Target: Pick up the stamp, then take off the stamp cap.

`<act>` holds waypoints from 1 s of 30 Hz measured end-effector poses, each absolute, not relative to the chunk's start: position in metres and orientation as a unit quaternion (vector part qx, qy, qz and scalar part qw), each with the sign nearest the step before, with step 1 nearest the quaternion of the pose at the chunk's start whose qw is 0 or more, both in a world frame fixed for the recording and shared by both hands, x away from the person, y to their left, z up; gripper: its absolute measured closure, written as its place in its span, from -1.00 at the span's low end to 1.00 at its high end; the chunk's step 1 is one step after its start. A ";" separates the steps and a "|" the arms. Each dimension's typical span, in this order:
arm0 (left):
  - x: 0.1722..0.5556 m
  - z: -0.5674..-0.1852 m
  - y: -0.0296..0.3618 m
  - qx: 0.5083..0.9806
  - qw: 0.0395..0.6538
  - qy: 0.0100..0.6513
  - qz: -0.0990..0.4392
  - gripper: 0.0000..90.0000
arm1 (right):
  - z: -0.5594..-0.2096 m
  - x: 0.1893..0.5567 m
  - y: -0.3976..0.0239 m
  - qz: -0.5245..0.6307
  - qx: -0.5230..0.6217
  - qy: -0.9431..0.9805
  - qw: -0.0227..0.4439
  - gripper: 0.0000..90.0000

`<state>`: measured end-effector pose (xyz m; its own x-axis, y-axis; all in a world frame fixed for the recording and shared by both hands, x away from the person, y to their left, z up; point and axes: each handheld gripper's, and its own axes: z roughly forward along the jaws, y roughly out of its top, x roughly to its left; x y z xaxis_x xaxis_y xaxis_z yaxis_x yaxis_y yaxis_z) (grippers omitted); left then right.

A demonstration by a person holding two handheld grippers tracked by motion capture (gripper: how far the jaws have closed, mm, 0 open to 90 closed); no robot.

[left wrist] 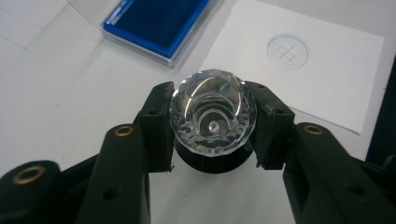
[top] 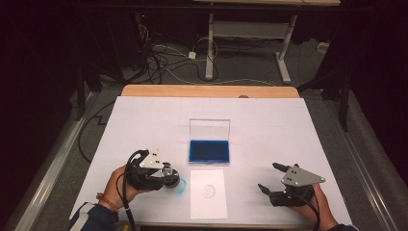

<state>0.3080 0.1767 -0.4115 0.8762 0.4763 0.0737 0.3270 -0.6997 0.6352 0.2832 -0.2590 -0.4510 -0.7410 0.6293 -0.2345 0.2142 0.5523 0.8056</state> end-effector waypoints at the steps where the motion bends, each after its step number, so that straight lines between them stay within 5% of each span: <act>1: 0.309 -0.411 0.177 0.914 0.321 0.218 0.115 0.21 | -0.451 0.283 -0.258 0.401 0.249 0.843 0.258 -0.64; 30: 0.324 -0.385 0.135 0.907 0.360 0.179 0.123 0.21 | -0.444 0.298 -0.214 0.430 0.209 0.845 0.238 -0.59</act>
